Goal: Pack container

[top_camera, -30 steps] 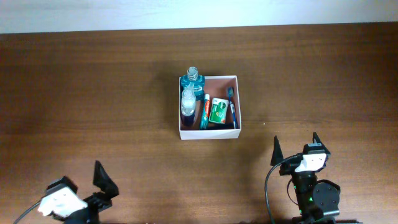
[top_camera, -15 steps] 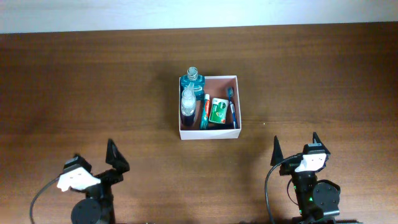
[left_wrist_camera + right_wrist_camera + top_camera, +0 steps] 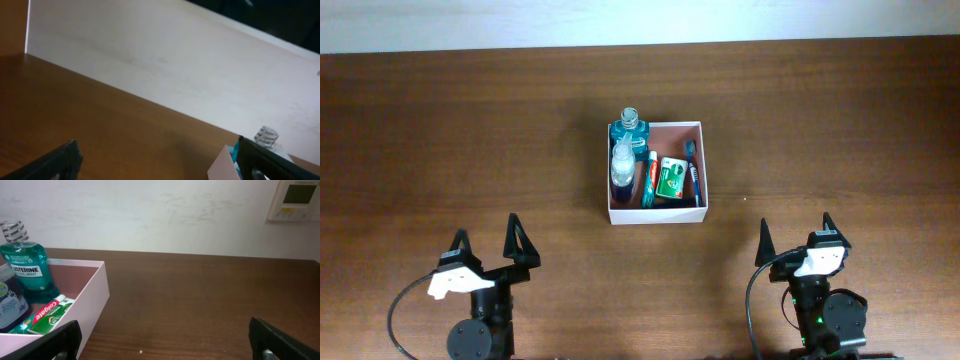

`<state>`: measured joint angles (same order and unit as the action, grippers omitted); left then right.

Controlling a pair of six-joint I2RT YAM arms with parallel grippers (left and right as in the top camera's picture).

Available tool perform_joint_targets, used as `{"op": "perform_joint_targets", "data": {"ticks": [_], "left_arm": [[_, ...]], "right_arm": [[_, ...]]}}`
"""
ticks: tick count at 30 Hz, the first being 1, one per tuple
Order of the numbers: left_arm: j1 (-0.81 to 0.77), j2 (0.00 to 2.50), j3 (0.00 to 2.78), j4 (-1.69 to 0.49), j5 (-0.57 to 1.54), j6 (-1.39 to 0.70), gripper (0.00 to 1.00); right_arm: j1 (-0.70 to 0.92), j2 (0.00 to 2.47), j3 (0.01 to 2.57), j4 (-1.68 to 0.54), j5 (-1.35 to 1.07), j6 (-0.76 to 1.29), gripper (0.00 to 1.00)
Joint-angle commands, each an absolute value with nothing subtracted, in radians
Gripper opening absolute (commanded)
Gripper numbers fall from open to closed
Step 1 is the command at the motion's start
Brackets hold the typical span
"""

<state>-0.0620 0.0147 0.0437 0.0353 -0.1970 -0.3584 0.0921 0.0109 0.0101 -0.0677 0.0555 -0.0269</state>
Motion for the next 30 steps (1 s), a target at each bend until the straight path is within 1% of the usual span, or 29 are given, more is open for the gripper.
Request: {"op": "perform_joint_targets", "data": {"ticks": [1,8,12,15,19,30], "left_arm": [[-0.056,0.005,0.008,0.037,-0.183,-0.339,1.0],[-0.022,0.005,0.008,-0.064,-0.201,-0.339,0.99],[-0.014,0.005,0.009,-0.062,-0.199,-0.338,0.99],[-0.015,0.005,0.009,-0.063,-0.192,-0.274,0.99],[-0.015,0.005,0.009,-0.066,-0.148,-0.127,0.99],[-0.015,0.005,0.009,-0.069,-0.142,0.065,0.99]], "right_arm": [[0.084,0.004,0.006,-0.076,0.061,-0.026,0.99],[0.084,0.004,0.006,-0.076,0.061,-0.026,0.99],[0.084,0.004,0.006,-0.076,0.061,-0.026,0.99],[0.084,0.004,0.006,-0.076,0.061,-0.026,0.99],[0.084,0.004,0.006,-0.076,0.061,-0.026,0.99],[0.084,0.004,0.006,-0.076,0.061,-0.026,0.99]]}}
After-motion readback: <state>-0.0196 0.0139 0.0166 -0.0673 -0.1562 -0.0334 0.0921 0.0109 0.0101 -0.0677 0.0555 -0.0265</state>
